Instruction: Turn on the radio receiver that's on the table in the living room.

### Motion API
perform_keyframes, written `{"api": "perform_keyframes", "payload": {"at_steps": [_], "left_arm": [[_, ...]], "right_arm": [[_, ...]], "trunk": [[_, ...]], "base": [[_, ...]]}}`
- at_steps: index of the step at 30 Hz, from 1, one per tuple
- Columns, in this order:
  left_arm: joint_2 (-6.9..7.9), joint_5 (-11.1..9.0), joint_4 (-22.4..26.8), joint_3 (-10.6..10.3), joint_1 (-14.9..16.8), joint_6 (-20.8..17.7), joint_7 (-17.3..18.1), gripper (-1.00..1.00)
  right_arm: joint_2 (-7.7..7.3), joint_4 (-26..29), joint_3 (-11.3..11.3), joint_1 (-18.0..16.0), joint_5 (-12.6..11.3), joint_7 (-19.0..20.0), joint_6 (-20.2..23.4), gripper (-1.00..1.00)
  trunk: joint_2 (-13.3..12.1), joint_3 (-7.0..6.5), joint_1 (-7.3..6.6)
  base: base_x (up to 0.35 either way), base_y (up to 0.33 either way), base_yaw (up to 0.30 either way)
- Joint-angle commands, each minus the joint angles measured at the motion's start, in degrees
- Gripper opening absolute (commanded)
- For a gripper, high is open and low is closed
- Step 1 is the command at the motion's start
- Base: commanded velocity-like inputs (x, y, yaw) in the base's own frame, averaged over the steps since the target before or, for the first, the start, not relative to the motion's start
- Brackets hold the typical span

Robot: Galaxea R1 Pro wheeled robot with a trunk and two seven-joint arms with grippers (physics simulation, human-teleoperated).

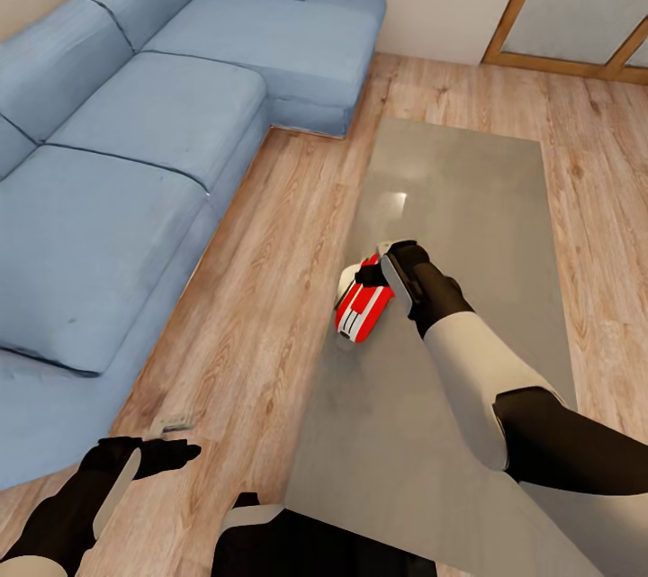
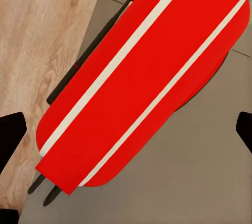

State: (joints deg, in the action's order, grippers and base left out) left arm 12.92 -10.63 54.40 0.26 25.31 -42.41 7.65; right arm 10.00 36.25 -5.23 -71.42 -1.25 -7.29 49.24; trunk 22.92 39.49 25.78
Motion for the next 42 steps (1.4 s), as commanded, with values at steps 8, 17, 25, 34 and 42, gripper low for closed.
{"api": "perform_keyframes", "payload": {"at_steps": [8, 17, 25, 34, 42], "left_arm": [[-0.09, 0.0, 0.1, 0.0, 0.0, 0.0, 0.0, 1.0], [-0.26, 0.0, 0.2, 0.0, 0.0, 0.0, -0.1, 1.0], [-0.26, 0.0, 0.2, 0.0, 0.0, 0.0, -0.1, 1.0], [-0.32, -0.1, 0.2, 0.0, 0.0, 0.0, -0.1, 1.0], [-0.35, -0.1, 0.2, 0.0, 0.0, 0.0, -0.1, 1.0]], "right_arm": [[0.0, -0.1, 0.1, -0.4, 0.0, 0.0, -0.3, 1.0], [0.0, -1.4, 0.9, -3.4, -0.2, -0.1, -3.0, 1.0], [0.0, -7.0, 4.7, -3.9, -0.2, -0.2, -8.5, 1.0], [0.0, -13.4, 4.8, -3.9, -0.3, -1.0, -13.7, 1.0], [0.0, -14.6, 4.8, -3.9, -0.3, -1.1, -15.4, 1.0]], "trunk": [[0.0, 0.0, 0.0], [0.0, 0.0, 0.0], [0.0, 0.0, 0.0], [0.0, 0.0, 0.0], [0.0, 0.0, 0.0]], "base": [[0.0, 0.0, 0.0], [0.0, 0.0, 0.0], [0.0, 0.0, 0.0], [0.0, 0.0, 0.0], [0.0, 0.0, 0.0]]}}
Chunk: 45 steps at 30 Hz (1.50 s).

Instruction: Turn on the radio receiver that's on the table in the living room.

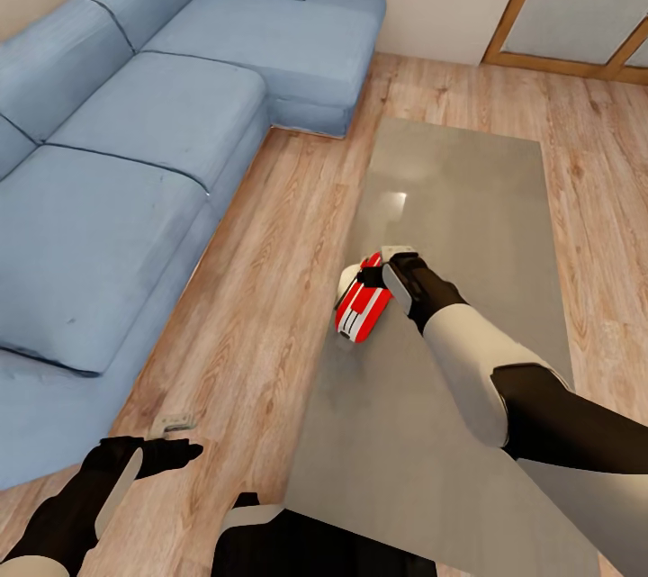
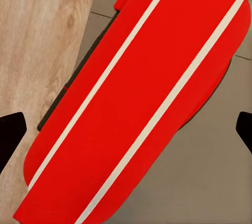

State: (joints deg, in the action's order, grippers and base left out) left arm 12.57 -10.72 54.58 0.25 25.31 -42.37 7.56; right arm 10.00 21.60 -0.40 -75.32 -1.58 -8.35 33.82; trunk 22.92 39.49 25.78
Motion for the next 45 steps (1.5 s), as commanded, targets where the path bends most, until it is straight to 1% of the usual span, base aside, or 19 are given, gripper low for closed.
{"api": "perform_keyframes", "payload": {"at_steps": [1, 6, 11, 13, 16, 34, 39, 45], "left_arm": [[0.0, 0.0, 0.0, 0.0, 0.0, 0.0, 0.0, 1.0], [0.0, 0.0, 0.0, 0.0, 0.0, 0.0, 0.0, 1.0], [0.0, 0.0, 0.0, -0.1, 0.0, 0.0, 0.0, 1.0], [0.0, 0.0, 0.0, -0.1, 0.0, 0.0, 0.0, 1.0], [0.0, 0.0, 0.0, -0.1, 0.0, 0.0, 0.0, 1.0], [0.0, 0.0, 0.0, -0.1, 0.0, 0.0, 0.0, 1.0], [0.0, 0.0, 0.0, -0.1, 0.0, 0.0, 0.0, 1.0], [0.0, 0.0, 0.0, -0.1, 0.0, 0.0, 0.0, 1.0]], "right_arm": [[0.0, 0.0, 0.0, 0.0, 0.0, 0.0, -0.1, 1.0], [0.0, -0.2, 0.0, 0.0, 0.0, 0.0, -0.8, 1.0], [0.0, -3.6, 0.0, 0.0, 0.1, 0.0, -3.8, 1.0], [0.0, -5.5, 0.0, 0.0, 0.1, 0.0, -5.9, 1.0], [0.0, -6.7, 0.0, 0.1, 0.1, 0.1, -6.9, 1.0], [0.0, -7.4, 0.0, 0.1, 0.0, 0.1, -8.6, 1.0], [0.0, -8.7, 0.0, 0.1, 0.1, 0.1, -9.2, 1.0], [0.0, -9.0, 0.0, 0.1, 0.1, 0.2, -9.3, 1.0]], "trunk": [[0.0, 0.0, 0.0], [0.0, 0.0, 0.0], [0.0, 0.0, 0.0], [0.0, 0.0, 0.0], [0.0, 0.0, 0.0], [0.0, 0.0, 0.0], [0.0, 0.0, 0.0], [0.0, 0.0, 0.0]], "base": [[0.0, 0.0, 0.0], [0.0, 0.0, 0.0], [0.0, 0.0, 0.0], [0.0, 0.0, 0.0], [0.0, 0.0, 0.0], [0.0, 0.0, 0.0], [0.0, 0.0, 0.0], [0.0, 0.0, 0.0]]}}
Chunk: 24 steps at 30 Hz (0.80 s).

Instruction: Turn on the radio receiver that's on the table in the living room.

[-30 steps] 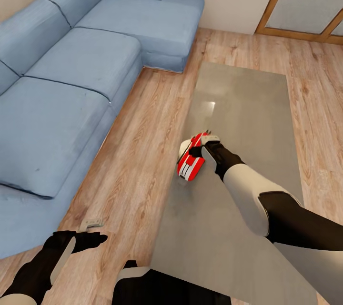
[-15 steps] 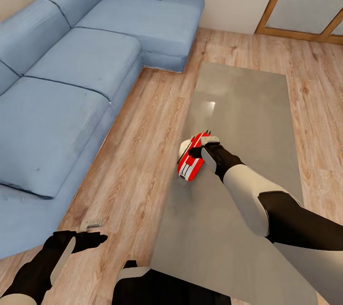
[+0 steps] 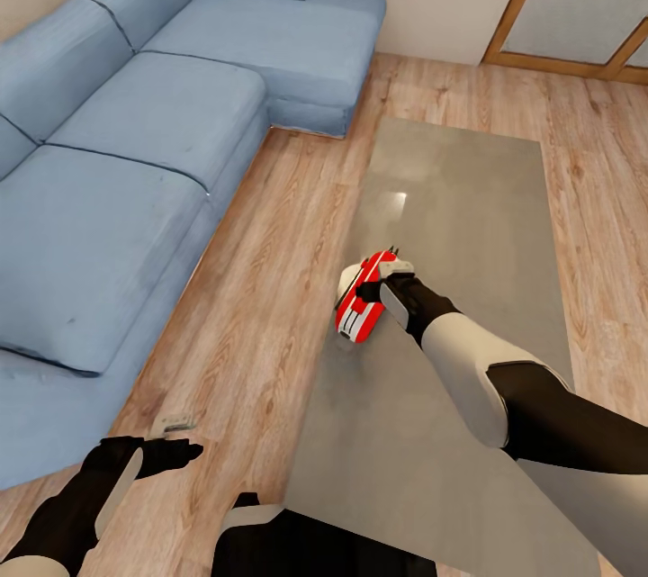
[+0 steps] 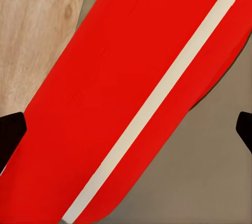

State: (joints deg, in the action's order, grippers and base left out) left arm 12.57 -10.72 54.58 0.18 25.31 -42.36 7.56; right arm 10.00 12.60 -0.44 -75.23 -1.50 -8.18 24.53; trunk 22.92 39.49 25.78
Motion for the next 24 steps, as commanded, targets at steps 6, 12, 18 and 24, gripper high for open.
{"api": "perform_keyframes", "payload": {"at_steps": [6, 12, 18, 24], "left_arm": [[0.0, 0.0, 0.0, 0.0, 0.0, 0.0, 0.0, 1.0], [0.0, 0.0, 0.1, 0.0, 0.0, 0.0, 0.0, 1.0], [0.0, 0.0, 0.1, 0.0, 0.0, 0.0, 0.0, 1.0], [0.0, 0.0, 0.1, 0.0, 0.0, 0.0, 0.0, 1.0]], "right_arm": [[0.0, 0.0, 0.0, 0.0, 0.0, 0.0, 0.0, 1.0], [0.0, 0.0, 0.0, 0.0, 0.0, 0.0, -0.3, 1.0], [0.0, 0.0, 0.0, 0.0, -3.7, 0.4, -1.6, 1.0], [0.0, 0.0, -0.1, 0.0, -10.1, 0.5, -2.1, 1.0]], "trunk": [[0.0, 0.0, 0.0], [0.0, 0.0, 0.0], [0.0, 0.0, 0.0], [0.0, 0.0, 0.0]], "base": [[0.0, 0.0, 0.0], [0.0, 0.0, 0.0], [0.0, 0.0, 0.0], [0.0, 0.0, 0.0]]}}
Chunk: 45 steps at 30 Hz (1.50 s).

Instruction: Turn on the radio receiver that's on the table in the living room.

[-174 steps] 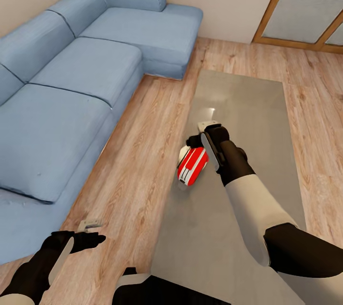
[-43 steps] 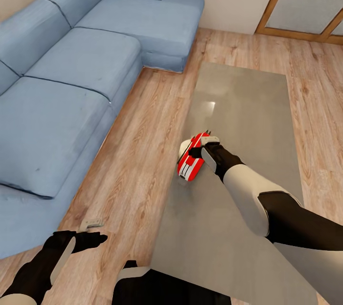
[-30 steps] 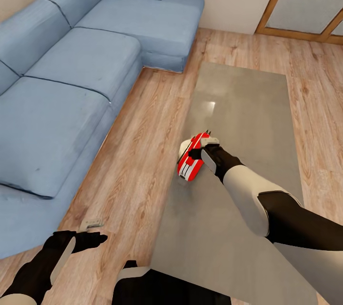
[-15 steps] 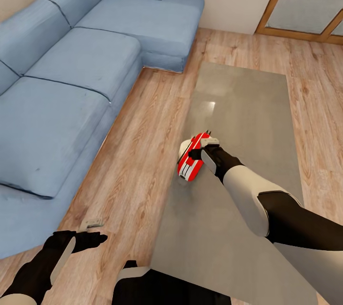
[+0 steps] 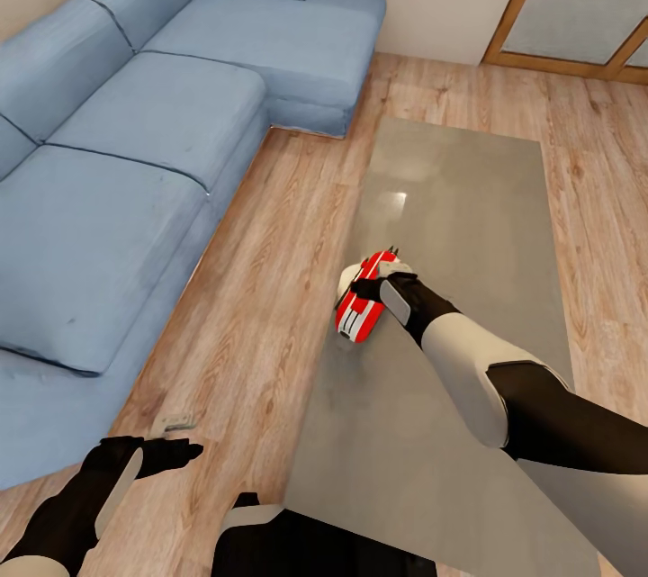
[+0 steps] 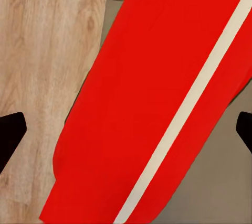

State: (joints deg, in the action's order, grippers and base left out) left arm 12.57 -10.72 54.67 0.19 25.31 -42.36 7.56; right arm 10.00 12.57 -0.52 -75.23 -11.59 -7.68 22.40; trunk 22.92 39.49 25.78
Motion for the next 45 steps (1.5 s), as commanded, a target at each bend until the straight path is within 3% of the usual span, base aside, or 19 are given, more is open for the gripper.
{"api": "perform_keyframes", "payload": {"at_steps": [1, 38, 39, 45], "left_arm": [[0.0, 0.0, 0.0, 0.0, 0.0, 0.0, 0.0, 1.0], [-0.44, 0.0, 0.1, 0.0, 0.0, 0.0, 0.0, 1.0], [-0.44, 0.0, 0.1, 0.0, 0.0, 0.0, 0.0, 1.0], [-0.44, 0.0, 0.1, 0.0, 0.0, 0.0, 0.0, 1.0]], "right_arm": [[0.0, 0.0, 0.0, 0.0, -0.2, 0.0, 0.0, 1.0], [0.0, -3.7, 0.0, 0.0, -0.9, 0.0, -3.5, 1.0], [0.0, -3.7, 0.0, 0.0, -0.9, 0.0, -3.6, -1.0], [0.0, -3.7, 0.0, 0.0, -0.9, 0.0, -3.5, -1.0]], "trunk": [[0.0, 0.0, 0.0], [0.0, 0.0, 0.0], [0.0, 0.0, 0.0], [0.0, 0.0, 0.0]], "base": [[0.0, 0.0, 0.0], [0.0, 0.0, 0.0], [0.0, 0.0, 0.0], [0.0, 0.0, 0.0]]}}
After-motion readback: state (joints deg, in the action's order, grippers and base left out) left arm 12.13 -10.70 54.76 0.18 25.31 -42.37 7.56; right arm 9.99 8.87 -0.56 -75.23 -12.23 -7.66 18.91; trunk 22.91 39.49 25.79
